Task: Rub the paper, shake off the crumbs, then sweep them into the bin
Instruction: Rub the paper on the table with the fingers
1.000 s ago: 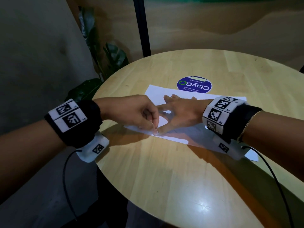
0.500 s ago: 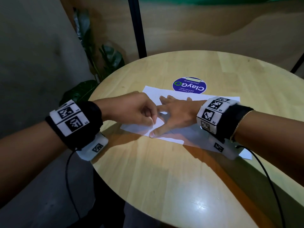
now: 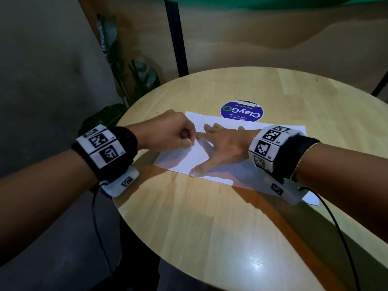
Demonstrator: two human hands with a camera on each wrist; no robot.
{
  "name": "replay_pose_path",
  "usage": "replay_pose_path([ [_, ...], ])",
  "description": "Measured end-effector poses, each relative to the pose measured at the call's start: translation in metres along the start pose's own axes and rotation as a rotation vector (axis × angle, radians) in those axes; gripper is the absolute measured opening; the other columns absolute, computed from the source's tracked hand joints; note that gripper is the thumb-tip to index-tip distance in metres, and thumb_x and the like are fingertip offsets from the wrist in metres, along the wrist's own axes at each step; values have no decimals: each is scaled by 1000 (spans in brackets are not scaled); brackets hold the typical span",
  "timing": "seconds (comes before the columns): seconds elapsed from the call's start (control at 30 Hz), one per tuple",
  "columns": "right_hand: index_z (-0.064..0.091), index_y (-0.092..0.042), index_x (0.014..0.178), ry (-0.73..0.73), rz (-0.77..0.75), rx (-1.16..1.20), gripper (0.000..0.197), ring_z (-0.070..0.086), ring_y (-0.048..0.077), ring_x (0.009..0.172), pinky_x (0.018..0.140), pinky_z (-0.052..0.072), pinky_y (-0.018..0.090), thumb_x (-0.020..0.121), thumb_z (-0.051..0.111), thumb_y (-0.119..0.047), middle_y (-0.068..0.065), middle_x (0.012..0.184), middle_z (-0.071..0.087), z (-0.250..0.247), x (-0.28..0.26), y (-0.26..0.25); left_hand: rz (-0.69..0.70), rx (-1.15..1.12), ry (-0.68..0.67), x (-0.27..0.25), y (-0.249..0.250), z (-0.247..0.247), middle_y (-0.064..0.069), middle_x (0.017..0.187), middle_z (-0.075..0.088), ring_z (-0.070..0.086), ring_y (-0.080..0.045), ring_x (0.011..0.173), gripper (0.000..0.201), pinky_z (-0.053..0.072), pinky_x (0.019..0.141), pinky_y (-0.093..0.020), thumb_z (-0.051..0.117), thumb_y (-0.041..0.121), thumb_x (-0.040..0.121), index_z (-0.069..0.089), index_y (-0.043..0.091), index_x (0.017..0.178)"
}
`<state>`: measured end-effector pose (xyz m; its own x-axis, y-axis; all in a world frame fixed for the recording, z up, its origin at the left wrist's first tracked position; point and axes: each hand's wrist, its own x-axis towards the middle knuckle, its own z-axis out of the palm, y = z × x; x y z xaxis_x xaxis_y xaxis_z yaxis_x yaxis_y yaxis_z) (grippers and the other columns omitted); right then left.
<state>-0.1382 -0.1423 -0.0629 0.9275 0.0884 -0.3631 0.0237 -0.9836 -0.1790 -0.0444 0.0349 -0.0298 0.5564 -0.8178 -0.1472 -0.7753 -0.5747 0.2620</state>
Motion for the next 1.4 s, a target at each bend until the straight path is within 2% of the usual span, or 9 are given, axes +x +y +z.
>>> replay_pose_path([
  [0.1,30,-39,158,-3,1,21,108,9,23,161,115,20,73,70,63,-93,-1,173,16,-1,-1,-1,33,-113,-204,-5,11,1,8,89,83,74,-8,81,16,58,79,-24,74,14,94,84,26,96],
  [0.27,30,-37,159,8,-19,47,110,12,22,160,117,21,69,71,68,-90,-2,172,20,-3,-7,0,-54,21,6,7,-3,-4,10,89,82,72,-5,89,10,61,91,-40,73,21,94,82,25,94],
  [0.47,30,-51,157,-83,-139,140,111,30,10,152,123,28,49,64,85,-79,-25,162,24,-12,-11,15,-56,-77,-139,-3,-1,-4,6,91,83,76,-12,86,2,63,88,-36,80,28,97,81,26,96],
  [0.63,50,-44,142,47,-161,190,76,44,11,134,118,32,53,79,75,-77,-21,144,39,-3,-6,15,-32,-96,-216,-6,3,2,5,89,80,70,-8,78,2,60,78,-31,75,29,99,75,27,98],
  [0.9,-1,-54,164,-60,-94,126,119,-17,0,158,123,-14,65,72,65,-92,-24,173,-17,8,-4,14,-35,-98,-212,-1,6,1,5,87,78,69,-16,82,2,53,75,-28,71,23,101,71,22,99],
  [1.0,3,-52,165,-67,-87,118,117,-19,-1,158,123,-14,66,74,66,-89,-22,174,-17,6,-5,12,-29,-168,-360,-1,13,1,1,88,82,74,-21,82,4,58,79,-34,73,21,100,72,18,102],
  [1.13,-7,-39,168,-77,-67,99,125,-20,-1,157,124,-14,63,77,63,-88,-22,173,-18,4,-9,11,-64,-11,-93,7,5,-3,8,89,76,69,-20,91,5,50,72,-31,72,26,100,68,24,97],
  [1.27,3,-48,167,-68,-81,137,120,-19,-1,158,123,-15,64,74,67,-88,-23,174,-14,4,-7,12,-23,-176,-343,4,17,3,1,80,79,69,-12,73,3,54,72,-26,73,21,98,72,18,98],
  [1.4,-4,-41,168,-42,-60,140,130,-17,0,158,124,-15,61,70,66,-92,-21,175,-12,6,-3,12,-44,-31,-70,10,11,1,6,91,77,67,-12,86,6,46,67,-22,72,27,100,73,22,101],
])
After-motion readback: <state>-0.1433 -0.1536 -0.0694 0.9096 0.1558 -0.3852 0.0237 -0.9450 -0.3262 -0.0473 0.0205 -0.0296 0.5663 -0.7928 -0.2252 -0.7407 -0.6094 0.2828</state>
